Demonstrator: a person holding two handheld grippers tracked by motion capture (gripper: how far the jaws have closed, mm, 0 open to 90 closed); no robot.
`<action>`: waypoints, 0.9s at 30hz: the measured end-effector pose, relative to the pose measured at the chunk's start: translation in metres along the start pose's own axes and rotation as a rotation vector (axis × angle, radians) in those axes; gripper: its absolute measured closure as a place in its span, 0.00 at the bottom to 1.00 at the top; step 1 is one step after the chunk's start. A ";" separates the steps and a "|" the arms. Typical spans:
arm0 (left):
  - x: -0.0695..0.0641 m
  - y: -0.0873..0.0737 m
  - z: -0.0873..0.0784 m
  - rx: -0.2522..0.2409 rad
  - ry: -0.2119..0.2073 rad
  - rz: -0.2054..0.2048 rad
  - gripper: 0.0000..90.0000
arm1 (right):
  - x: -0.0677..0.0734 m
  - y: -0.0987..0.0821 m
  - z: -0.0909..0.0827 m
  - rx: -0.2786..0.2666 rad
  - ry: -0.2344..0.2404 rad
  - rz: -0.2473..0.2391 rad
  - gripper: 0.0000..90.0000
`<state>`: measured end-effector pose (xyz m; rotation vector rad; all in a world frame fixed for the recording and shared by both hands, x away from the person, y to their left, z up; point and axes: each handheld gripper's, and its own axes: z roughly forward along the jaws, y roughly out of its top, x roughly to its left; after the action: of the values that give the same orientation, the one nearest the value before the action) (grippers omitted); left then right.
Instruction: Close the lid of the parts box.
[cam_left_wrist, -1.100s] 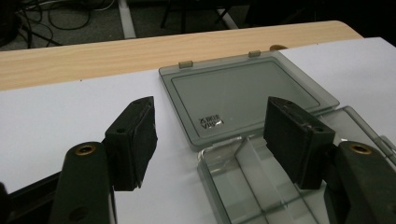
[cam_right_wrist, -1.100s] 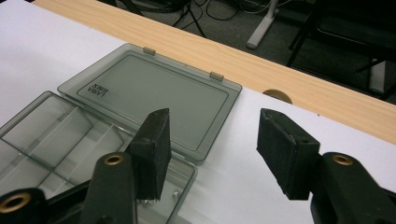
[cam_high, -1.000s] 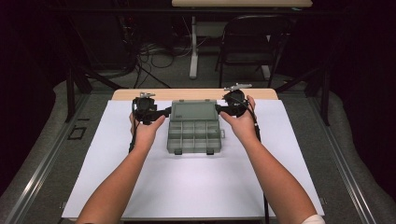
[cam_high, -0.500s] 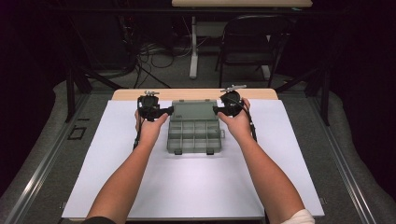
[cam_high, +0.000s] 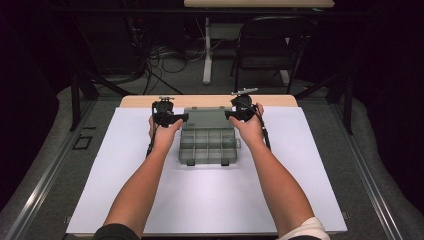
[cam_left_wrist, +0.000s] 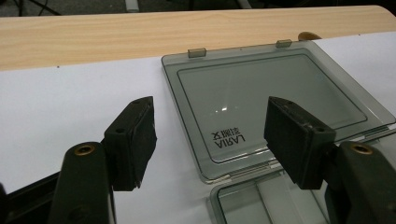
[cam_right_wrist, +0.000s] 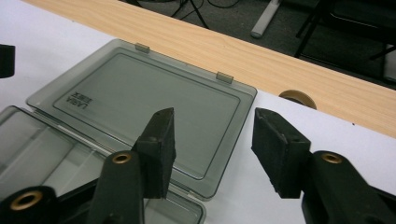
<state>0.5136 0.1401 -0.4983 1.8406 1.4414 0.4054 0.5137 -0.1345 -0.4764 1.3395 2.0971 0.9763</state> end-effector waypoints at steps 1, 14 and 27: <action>0.000 0.000 0.001 0.003 -0.002 0.005 0.38 | -0.001 -0.001 0.001 -0.001 -0.002 0.008 0.56; 0.003 -0.002 0.012 0.018 0.013 -0.006 0.38 | -0.007 -0.016 0.015 0.032 0.027 0.062 0.53; -0.001 -0.005 0.018 0.023 0.026 -0.016 0.38 | 0.001 -0.020 0.022 0.025 -0.020 0.057 0.49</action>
<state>0.5219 0.1332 -0.5142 1.8478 1.4833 0.4080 0.5173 -0.1324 -0.5063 1.4227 2.0731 0.9593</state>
